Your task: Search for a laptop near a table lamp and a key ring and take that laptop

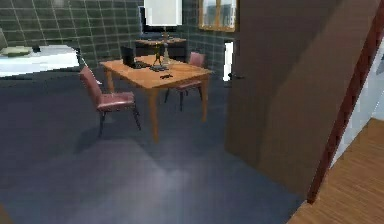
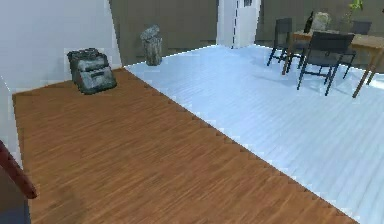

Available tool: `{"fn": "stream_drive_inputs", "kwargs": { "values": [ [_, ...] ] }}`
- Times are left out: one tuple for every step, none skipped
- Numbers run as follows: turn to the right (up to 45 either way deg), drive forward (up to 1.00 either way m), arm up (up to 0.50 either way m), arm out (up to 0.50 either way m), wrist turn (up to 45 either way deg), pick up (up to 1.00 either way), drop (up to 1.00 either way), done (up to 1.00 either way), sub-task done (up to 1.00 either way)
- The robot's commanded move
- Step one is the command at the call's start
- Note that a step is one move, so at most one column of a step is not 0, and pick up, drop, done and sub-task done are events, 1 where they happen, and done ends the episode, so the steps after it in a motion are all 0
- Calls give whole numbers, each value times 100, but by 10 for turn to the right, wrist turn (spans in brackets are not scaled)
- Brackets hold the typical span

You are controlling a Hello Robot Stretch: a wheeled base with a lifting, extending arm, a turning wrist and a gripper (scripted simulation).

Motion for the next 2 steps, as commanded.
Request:
{"fn": "stream_drive_inputs", "kwargs": {
  "values": [
    [0,100,0,0,0,0,0,0,0],
    [-30,0,0,0,0,0,0,0,0]
  ]
}}
